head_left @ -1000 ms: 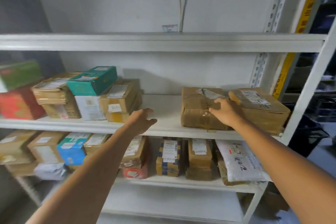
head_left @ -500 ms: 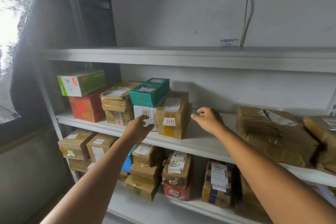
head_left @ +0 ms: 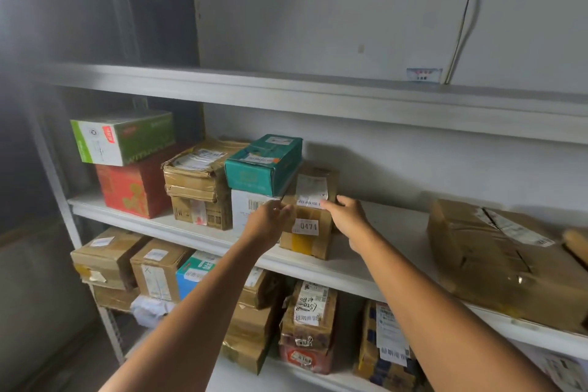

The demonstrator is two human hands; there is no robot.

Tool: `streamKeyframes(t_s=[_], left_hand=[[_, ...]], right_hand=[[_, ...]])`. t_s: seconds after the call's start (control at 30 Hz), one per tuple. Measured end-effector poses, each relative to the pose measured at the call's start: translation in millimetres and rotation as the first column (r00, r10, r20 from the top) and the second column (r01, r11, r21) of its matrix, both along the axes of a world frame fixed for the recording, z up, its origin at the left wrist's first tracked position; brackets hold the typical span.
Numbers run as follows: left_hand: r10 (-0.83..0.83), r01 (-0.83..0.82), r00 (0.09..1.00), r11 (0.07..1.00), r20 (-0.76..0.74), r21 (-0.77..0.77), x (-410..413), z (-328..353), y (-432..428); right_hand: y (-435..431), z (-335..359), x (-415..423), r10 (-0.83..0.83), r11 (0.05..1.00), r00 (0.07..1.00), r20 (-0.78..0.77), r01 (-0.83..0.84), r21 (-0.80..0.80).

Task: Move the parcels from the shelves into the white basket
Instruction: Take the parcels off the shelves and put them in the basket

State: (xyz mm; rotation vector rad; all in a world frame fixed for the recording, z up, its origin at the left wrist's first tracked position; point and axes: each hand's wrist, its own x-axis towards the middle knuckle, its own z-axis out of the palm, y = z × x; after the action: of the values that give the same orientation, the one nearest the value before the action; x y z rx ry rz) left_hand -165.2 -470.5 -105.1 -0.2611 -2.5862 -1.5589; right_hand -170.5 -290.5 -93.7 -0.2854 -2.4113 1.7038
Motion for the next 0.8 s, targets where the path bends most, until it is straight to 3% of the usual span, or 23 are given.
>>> streamKeyframes(t_s=[0.23,0.4,0.8], left_hand=[[0.016,-0.027,0.998,0.985,0.065,0.171,9.7,10.6,17.3],[0.056,-0.072,0.995,0.976,0.082,0.206,34.3,19.5,40.9],[0.314,-0.313,0.948,0.875,0.058,0.369,146.0,-8.5,90.1]], right_hand=[[16.0,-0.6,24.1,0.085,0.993,0.993,-0.085,-0.092,-0.078],[44.8,-7.2,53.8,0.191,0.982,0.967,-0.169,-0.19,0.02],[85.5,-23.6,131.8,0.339,0.938,0.897,-0.282,-0.346,0.028]])
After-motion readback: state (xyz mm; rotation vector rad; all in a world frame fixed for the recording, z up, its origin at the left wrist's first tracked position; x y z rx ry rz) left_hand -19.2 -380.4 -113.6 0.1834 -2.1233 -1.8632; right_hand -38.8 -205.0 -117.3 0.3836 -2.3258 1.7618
